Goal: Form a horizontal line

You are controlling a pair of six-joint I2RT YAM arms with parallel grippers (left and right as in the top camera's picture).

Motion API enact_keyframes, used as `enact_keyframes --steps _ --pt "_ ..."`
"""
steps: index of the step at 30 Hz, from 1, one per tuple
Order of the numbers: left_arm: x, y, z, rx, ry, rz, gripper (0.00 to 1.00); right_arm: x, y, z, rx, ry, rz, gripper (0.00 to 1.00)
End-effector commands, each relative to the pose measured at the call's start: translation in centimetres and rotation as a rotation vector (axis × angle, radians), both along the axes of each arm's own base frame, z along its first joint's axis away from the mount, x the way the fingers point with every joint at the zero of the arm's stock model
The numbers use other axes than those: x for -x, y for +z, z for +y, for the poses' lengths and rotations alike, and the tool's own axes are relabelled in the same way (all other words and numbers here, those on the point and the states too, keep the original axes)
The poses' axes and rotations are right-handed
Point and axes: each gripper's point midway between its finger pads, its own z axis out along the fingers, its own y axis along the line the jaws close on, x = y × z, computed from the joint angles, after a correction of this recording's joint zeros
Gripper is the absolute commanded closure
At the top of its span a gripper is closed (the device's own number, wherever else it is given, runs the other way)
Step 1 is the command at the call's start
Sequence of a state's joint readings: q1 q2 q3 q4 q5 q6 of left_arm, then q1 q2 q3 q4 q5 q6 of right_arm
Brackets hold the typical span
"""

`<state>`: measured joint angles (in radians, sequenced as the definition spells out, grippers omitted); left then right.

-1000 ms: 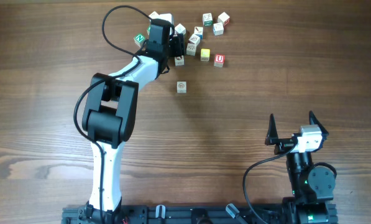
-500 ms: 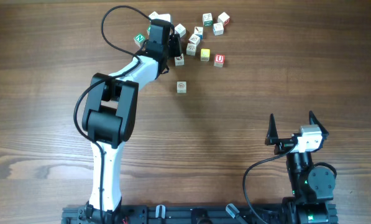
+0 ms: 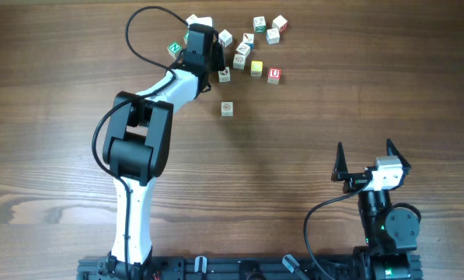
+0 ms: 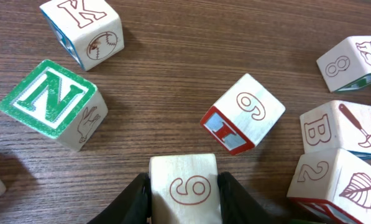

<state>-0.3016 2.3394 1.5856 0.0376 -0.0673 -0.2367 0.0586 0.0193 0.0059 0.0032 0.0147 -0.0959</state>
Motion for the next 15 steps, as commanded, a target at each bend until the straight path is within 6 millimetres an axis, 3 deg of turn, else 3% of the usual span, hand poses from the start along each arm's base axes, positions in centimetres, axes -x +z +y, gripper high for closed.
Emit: enact_keyframes --steps 1,10,15 --pt "0.0 1.4 0.5 -0.041 0.005 -0.009 0.68 0.0 0.1 0.4 0.008 0.021 -0.006 0.0" --pt "1.3 6.8 1.0 -0.044 0.011 -0.015 0.67 0.0 0.1 0.4 0.008 0.021 -0.006 0.0" --pt "2.9 10.2 2.7 -0.091 0.058 -0.004 0.68 0.0 0.1 0.4 0.008 0.021 -0.006 0.0"
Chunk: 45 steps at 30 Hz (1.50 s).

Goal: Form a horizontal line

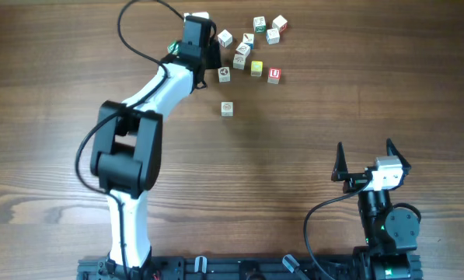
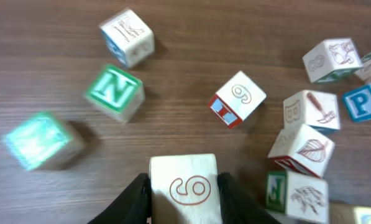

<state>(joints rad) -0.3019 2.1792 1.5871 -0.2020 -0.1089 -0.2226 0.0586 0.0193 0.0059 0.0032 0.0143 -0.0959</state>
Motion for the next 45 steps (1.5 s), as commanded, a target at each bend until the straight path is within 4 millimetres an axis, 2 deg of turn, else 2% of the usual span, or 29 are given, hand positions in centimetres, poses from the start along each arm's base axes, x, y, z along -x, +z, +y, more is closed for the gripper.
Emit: enact_keyframes --steps 1,7,14,18,24,33,41,45 --pt "0.8 5.7 1.3 -0.038 0.037 -0.061 0.69 0.0 0.1 0.4 0.008 0.02 -0.006 0.0" --pt "3.5 8.6 2.1 -0.046 0.04 -0.015 0.69 0.0 0.1 0.4 0.008 0.02 -0.006 0.0" --pt "6.8 10.6 2.3 0.0 0.082 0.055 0.73 0.0 0.1 0.4 0.009 0.02 -0.006 0.0" --pt "8.7 10.8 0.8 0.022 0.026 0.105 0.74 0.0 0.1 0.4 0.008 0.02 -0.006 0.0" --pt "11.3 9.9 -2.5 0.009 -0.036 0.172 0.75 0.0 0.1 0.4 0.008 0.021 -0.005 0.0" --pt "14.2 9.4 -7.0 0.046 -0.066 0.218 0.75 0.0 0.1 0.4 0.008 0.02 -0.006 0.0" --pt "15.4 9.6 -10.4 0.106 -0.075 0.208 0.74 0.0 0.1 0.4 0.008 0.021 -0.006 0.0" --pt "15.3 9.0 -10.8 0.113 -0.025 0.18 0.74 0.0 0.1 0.4 0.008 0.02 -0.006 0.0"
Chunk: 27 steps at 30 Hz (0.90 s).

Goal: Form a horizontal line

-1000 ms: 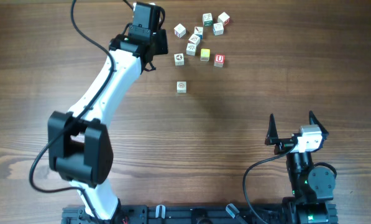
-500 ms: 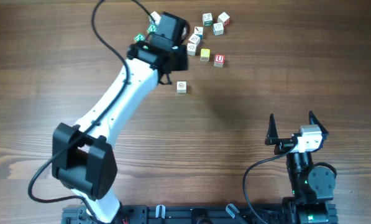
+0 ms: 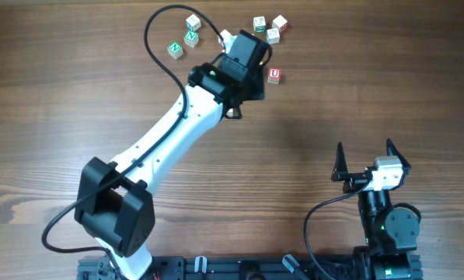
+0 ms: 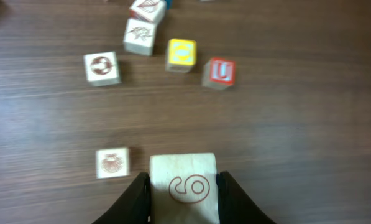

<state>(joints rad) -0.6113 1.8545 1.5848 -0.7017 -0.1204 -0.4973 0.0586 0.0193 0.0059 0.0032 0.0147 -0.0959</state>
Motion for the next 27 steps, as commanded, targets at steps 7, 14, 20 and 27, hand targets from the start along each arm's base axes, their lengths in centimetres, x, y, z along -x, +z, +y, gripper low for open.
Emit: enact_keyframes --steps 7,14,20,27 --pt "0.5 -4.7 0.7 -0.013 0.177 0.013 0.72 0.0 0.1 0.4 0.008 0.021 -0.006 0.0" --pt "0.5 -9.6 0.3 0.0 0.227 0.052 0.72 0.0 0.1 0.4 0.008 0.021 -0.006 0.0" --pt "0.9 -12.1 -0.8 -0.022 0.205 0.073 0.72 0.0 0.1 0.4 0.008 0.021 -0.006 0.0" --pt "1.2 -13.9 -0.9 -0.047 0.199 0.098 0.7 0.0 0.1 0.4 0.008 0.021 -0.006 0.0"
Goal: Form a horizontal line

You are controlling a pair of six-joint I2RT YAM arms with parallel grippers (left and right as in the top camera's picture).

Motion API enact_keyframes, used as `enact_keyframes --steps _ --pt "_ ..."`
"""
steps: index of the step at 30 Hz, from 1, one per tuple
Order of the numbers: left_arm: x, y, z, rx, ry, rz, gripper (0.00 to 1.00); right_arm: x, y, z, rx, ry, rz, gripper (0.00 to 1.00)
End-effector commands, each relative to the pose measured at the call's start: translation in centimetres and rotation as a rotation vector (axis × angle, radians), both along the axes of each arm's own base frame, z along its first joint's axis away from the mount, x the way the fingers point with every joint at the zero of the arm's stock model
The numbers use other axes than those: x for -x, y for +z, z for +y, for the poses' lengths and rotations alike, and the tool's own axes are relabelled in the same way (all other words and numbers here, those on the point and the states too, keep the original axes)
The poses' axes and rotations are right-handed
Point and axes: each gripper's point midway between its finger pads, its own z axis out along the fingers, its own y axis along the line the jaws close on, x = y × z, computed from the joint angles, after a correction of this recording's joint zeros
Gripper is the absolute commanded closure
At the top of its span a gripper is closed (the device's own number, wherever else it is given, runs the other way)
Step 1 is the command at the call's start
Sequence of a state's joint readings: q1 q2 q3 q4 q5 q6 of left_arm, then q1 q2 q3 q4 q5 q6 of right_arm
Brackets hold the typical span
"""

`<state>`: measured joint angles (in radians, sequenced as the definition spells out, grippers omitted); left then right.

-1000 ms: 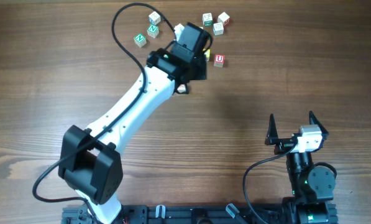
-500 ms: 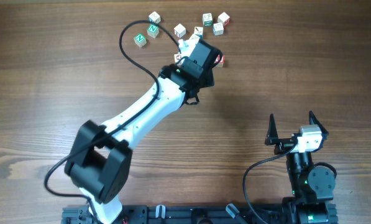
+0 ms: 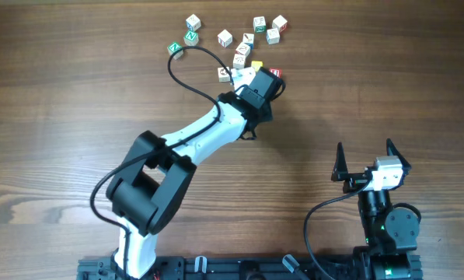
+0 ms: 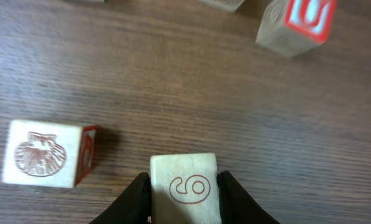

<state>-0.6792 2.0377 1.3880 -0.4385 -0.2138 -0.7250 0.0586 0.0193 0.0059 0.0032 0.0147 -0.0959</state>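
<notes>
My left gripper (image 4: 183,194) is shut on a pale wooden block with a red 6 (image 4: 183,185), held low over the table. To its left lies the shell block (image 4: 41,154), a gap apart. A red U block (image 4: 298,20) sits farther off at the upper right. Overhead, the left gripper (image 3: 259,87) is just below the block cluster, and the arm hides the shell block. My right gripper (image 3: 365,159) rests open and empty at the lower right.
Several loose letter blocks lie scattered along the far edge, among them a green N block (image 3: 174,48), a K block (image 3: 193,22) and a yellow block (image 3: 256,67). The left arm's black cable (image 3: 186,56) loops over the table near them.
My left gripper, still shut on the 6 block, has come down closer to the table. The shell block now looks larger and lies left of the held block.
My left gripper was shut on the 6 block low among the N and K blocks at the far left. Then it held the block higher there. Later it was over the spot right of the shell block, and now it is low beside that block.
</notes>
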Motion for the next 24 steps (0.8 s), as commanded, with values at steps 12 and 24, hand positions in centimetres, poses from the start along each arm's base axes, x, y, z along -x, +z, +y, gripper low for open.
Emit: enact_keyframes --steps 12,24 --pt "-0.1 -3.3 0.3 -0.035 0.025 0.021 0.63 0.0 0.1 0.4 0.008 0.021 -0.006 0.0" --pt "-1.2 -2.9 1.1 -0.051 0.051 -0.02 0.6 0.0 0.1 0.4 0.008 0.021 -0.006 0.0"
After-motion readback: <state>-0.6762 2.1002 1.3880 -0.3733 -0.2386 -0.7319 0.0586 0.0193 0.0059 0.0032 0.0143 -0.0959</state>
